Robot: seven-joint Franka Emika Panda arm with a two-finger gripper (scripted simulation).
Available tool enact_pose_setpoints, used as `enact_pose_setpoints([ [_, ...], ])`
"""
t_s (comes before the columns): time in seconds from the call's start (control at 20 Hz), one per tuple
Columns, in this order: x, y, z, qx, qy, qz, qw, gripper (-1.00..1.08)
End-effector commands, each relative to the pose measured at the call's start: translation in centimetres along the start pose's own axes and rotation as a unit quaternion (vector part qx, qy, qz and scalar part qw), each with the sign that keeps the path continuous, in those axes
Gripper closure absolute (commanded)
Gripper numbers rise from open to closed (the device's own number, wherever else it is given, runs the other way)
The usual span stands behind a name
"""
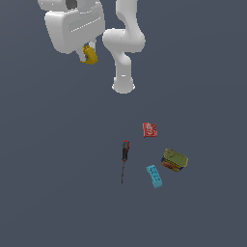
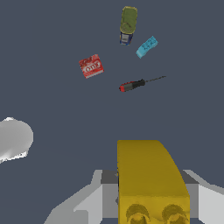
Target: Pick up a designated object from a clutter of objects.
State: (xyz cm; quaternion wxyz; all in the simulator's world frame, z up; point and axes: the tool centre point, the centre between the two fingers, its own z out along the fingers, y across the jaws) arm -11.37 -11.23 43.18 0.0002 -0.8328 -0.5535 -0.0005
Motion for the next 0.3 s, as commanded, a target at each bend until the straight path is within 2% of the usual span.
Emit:
enact_pose_setpoints([
  [0.0, -0.37, -0.04, -0.71, 0.0, 0.0, 0.0, 1.0, 1.08],
  [0.25, -0.54, 0.05, -1.06, 0.0, 0.0, 0.0, 1.0, 1.08],
])
